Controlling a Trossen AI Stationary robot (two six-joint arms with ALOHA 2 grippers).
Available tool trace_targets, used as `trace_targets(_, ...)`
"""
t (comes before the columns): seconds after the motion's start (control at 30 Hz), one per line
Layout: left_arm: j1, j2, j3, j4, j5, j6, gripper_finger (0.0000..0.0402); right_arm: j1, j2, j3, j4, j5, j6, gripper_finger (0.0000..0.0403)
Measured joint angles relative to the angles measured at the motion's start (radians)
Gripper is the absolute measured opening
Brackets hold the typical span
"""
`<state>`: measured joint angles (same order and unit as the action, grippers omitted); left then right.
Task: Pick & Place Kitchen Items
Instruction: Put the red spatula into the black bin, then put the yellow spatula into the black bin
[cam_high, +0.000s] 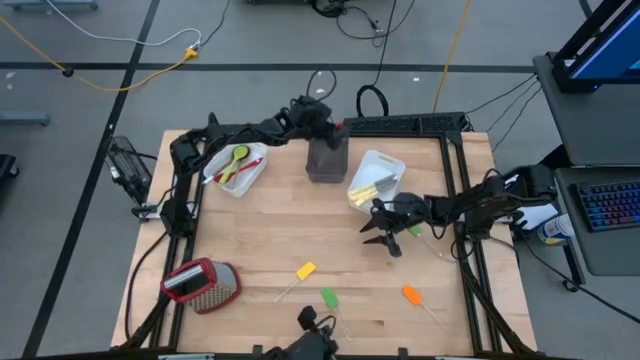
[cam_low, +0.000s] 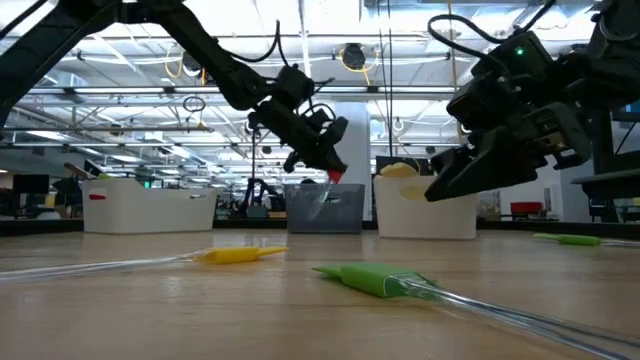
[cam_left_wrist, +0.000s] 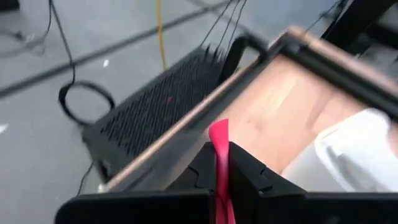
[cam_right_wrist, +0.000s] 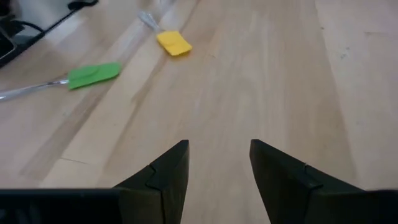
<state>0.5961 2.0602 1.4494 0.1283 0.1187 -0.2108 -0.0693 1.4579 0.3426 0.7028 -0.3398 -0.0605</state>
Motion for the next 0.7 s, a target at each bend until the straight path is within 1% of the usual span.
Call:
trace_targets(0.1,-0.002,0.000,0.000,-0.056,-0.026,0.009,0.0006,0.015,0.001,-0.009,0.025,-0.001,0.000,0.0164)
trace_targets(0.17,-0.002,0.000,0.000,-0.084,-0.042,0.023,0.0008,0.022,0.001,-0.009,0.026,-0.001,0.000,0.0164)
trace_targets(0.4,-0.002,0.000,0.000,-0.165,-0.090,0.082,0.0045,0.032,0.001,-0.009,0.040,0.001,-0.001,0.0164)
trace_targets(0.57,-0.003,0.000,0.000,-0.164,-0.092,0.085,0.0065,0.032,0.001,-0.009,0.078,0.001,-0.002,0.0164)
trace_targets(0.7,-0.003,0.000,0.000,-0.164,-0.092,0.085,0.0090,0.032,0.001,-0.009,0.091,0.002,-0.010,0.0164)
